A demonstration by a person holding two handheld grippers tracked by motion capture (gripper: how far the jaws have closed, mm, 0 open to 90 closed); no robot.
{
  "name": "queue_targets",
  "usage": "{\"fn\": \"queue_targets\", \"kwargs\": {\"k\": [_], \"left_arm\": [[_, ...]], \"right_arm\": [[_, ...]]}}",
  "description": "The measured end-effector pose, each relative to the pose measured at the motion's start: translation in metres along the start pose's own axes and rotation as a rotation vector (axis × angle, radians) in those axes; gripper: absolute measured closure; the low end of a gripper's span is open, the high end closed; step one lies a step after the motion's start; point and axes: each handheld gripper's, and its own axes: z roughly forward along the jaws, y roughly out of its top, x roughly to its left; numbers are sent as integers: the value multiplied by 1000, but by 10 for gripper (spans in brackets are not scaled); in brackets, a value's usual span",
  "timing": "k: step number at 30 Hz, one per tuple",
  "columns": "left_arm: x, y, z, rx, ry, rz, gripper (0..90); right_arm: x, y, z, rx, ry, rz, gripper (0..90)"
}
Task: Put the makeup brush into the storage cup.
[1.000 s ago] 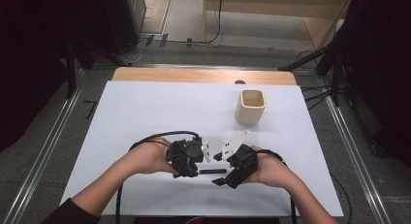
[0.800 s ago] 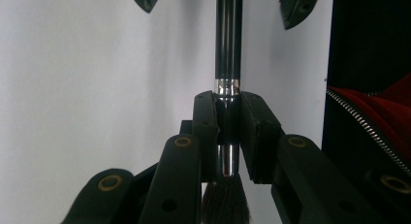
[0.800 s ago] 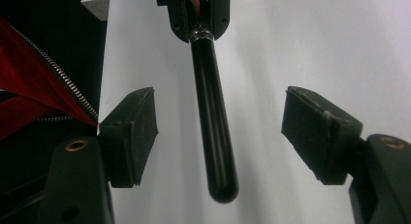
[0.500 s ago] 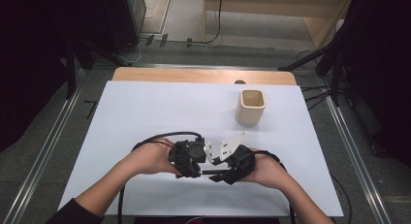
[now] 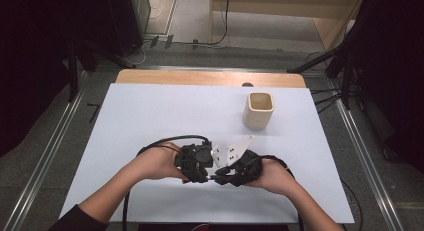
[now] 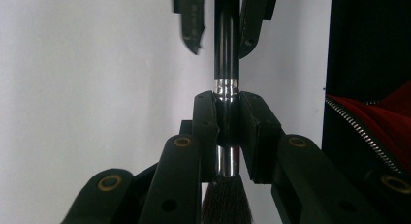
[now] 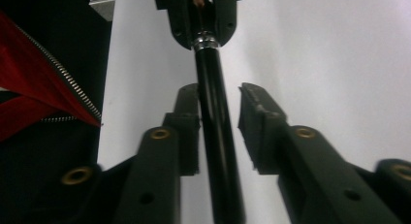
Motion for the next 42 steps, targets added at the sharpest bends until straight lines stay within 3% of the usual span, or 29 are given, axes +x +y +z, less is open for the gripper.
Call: {"fn": "queue_targets", "kwargs": {"k": [8,11,12,13,15,17,18,23,37,42], "left_arm": [[0,-1,0,-4,-8,0,772],[4,-2,0,-17,-15,-30,624],[9,-5,-1,-35,-25,-62,592],[9,-5,-1,-35,-25,-62,543],[15,-9,-3,-73,-30,-101,455],[16,-11,-3,-85,-33,-108,390],[18,-14,-4,-115,-33,-121,379],[19,-18,-4,-151,-22,-135,306],[25,-33,-10,-235,-4,-221,276],[24,-41,-10,-273,0,-258,278]], "right_arm": [[2,0,0,-1,18,-24,793],[3,1,0,1,9,-34,796],[4,1,-1,-6,11,-41,798],[4,1,-1,-5,8,-42,797],[3,1,-2,5,6,-37,797],[3,0,-2,7,4,-30,797],[2,0,-2,8,3,-27,797],[1,-1,-4,9,-3,-3,797],[0,-3,-10,11,-16,77,797],[4,-8,-14,7,-30,129,797]]}}
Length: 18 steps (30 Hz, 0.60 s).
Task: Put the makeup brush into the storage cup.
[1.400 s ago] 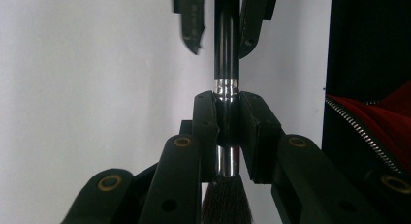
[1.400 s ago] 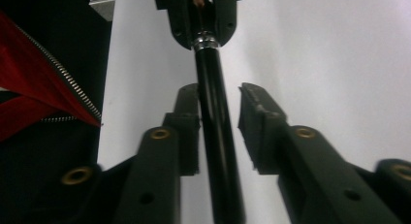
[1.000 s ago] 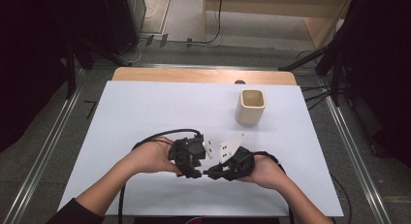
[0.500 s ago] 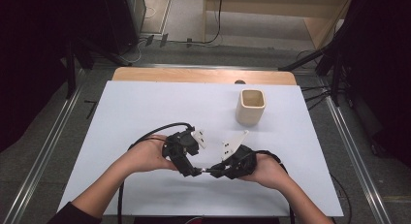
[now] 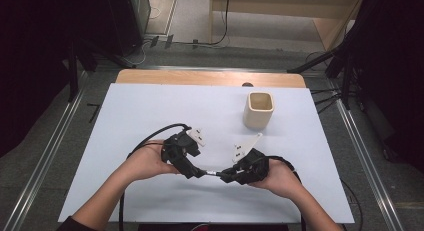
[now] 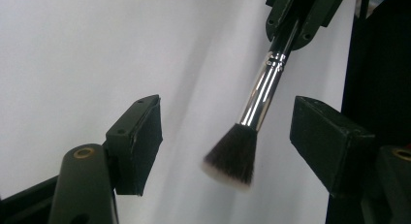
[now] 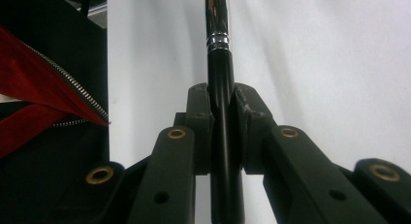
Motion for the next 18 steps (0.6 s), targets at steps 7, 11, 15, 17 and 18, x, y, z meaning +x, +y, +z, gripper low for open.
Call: {"fn": "queue_targets", "kwargs": {"k": [7,11,15,17,18], "left_arm": [[-1,-9,-1,-21,14,-25,276],[0,-15,-3,-43,23,-24,276],[0,-21,-4,-75,23,-50,276],[0,-24,-4,-87,27,-57,269],[1,-26,-4,-97,27,-62,267]], "right_arm": [[2,-6,-4,-6,-38,54,797],[4,-10,-7,-17,-57,86,797],[7,-13,-8,-14,-72,112,797],[8,-14,-8,-18,-83,120,797],[9,-14,-9,-19,-92,127,797]]}}
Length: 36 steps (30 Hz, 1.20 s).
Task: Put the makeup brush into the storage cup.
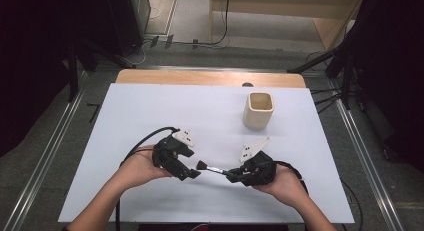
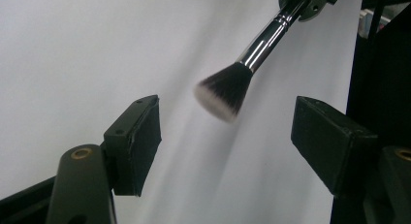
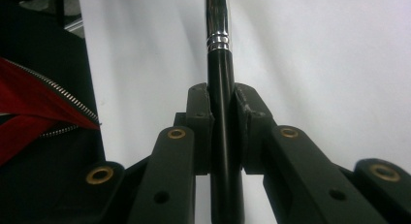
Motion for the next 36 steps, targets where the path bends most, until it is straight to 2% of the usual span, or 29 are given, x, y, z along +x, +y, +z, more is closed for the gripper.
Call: {"fn": "queue_targets", "kwargs": {"k": [9,10,11,12,18,27,28,33,36], "left_arm": [[-1,-8,-2,-33,4,-46,241],[-2,-11,-2,-47,22,-46,231],[-2,-11,-2,-47,22,-46,224],[-2,-13,-2,-56,29,-66,220],[-3,-17,0,-65,29,-101,221],[-7,-16,0,-87,24,-122,227],[-7,-16,1,-92,27,-126,227],[-6,-16,3,-94,20,-143,226],[-6,-16,3,-88,24,-149,226]], "right_arm": [[4,-5,-4,-24,-38,48,797],[3,-6,-5,-33,-49,62,797],[3,-6,-6,-37,-53,71,797],[3,-6,-6,-39,-56,74,797],[3,-6,-8,-55,-92,109,797],[4,-7,-11,-100,-137,155,797],[6,-7,-12,-106,-155,169,797],[8,-6,-10,-109,-183,183,797],[11,-5,-8,-111,-197,207,796]]}}
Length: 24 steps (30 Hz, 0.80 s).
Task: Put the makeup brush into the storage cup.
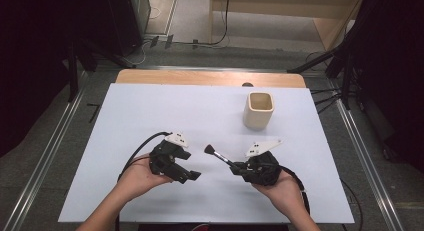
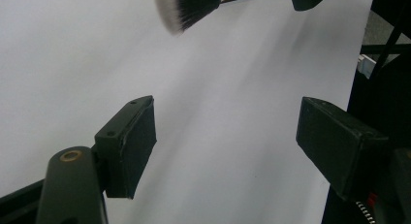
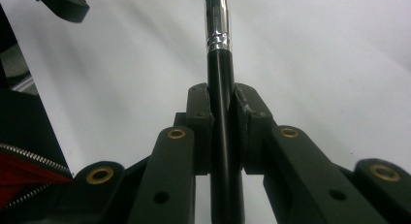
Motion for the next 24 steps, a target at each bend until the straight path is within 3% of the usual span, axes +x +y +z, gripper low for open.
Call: {"fn": "queue_targets", "kwargs": {"k": [6,11,12,16,24], "left_arm": [[1,0,-1,-21,-5,-21,227],[-1,1,-2,-21,1,-15,232],[-1,0,-2,-26,-3,-18,232],[-1,1,-3,-26,1,-20,231],[0,1,-2,-42,6,-48,227]], "right_arm": [[5,4,3,-45,-15,55,796],[16,8,6,-55,-47,30,796],[20,10,9,-45,-71,28,796],[23,9,13,-46,-89,44,796],[34,-2,21,-121,-137,96,796]]}}
